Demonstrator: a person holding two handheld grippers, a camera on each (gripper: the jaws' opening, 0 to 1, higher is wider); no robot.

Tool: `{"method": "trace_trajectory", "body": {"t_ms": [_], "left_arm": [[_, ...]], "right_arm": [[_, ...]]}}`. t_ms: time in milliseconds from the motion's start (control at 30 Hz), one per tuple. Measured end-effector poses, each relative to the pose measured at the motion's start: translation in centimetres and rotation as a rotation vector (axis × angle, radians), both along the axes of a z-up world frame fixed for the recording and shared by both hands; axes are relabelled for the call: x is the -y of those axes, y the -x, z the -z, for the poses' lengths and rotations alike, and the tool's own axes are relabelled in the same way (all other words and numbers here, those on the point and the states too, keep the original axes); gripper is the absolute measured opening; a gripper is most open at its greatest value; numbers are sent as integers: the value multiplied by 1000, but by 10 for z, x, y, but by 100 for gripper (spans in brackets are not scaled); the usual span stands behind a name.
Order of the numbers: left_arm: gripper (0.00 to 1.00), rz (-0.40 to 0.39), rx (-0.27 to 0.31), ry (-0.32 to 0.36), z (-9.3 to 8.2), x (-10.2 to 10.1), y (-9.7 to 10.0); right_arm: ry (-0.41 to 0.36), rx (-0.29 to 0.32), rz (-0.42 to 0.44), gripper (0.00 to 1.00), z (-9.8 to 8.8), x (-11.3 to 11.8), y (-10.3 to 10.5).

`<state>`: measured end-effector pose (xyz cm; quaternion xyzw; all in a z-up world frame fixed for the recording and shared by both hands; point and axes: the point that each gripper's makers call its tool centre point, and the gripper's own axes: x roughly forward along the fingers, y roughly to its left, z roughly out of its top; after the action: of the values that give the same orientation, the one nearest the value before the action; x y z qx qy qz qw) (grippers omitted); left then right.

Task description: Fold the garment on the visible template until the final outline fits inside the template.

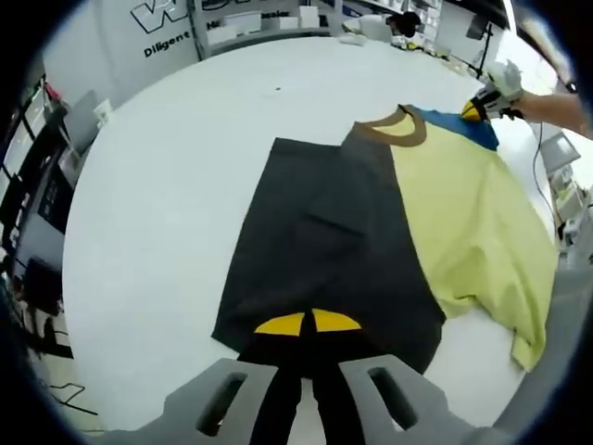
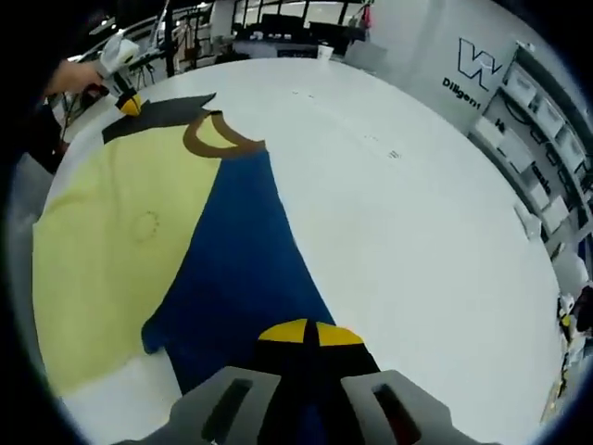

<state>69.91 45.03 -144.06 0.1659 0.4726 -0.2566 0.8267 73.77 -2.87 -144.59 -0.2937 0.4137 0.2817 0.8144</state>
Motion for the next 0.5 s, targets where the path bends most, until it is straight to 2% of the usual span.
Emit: {"method": "trace_trajectory", "body": {"t_ms": [67,133,167,200,333,400,467,500], "left_arm": [[7,-23,22,-16,-1,-2,-9],[7,-62,20,-12,1,-8,-14],[7,-73,12,-8,2,-10,-15],[7,-114,2,42,2,-7,-16],[7,-85,7,32,2,-9,-18],[6,-119,20,33,-1,-17,-23],[3,-207,42,102,-8,-22,-34],[5,-194,54,146,-12,-17,-40]], "right_arm": [[-11,7,58,0,0,7,-8],[20,13,78,0,-2,21,-13],[-6,8,98,0,-1,19,-16],[-13,6,106,0,-2,20,-18],[-13,12,100,0,0,19,-24],[-17,3,101,0,-1,17,-26],[-9,3,104,0,-2,18,-26],[-25,31,96,0,-6,15,-30]]}}
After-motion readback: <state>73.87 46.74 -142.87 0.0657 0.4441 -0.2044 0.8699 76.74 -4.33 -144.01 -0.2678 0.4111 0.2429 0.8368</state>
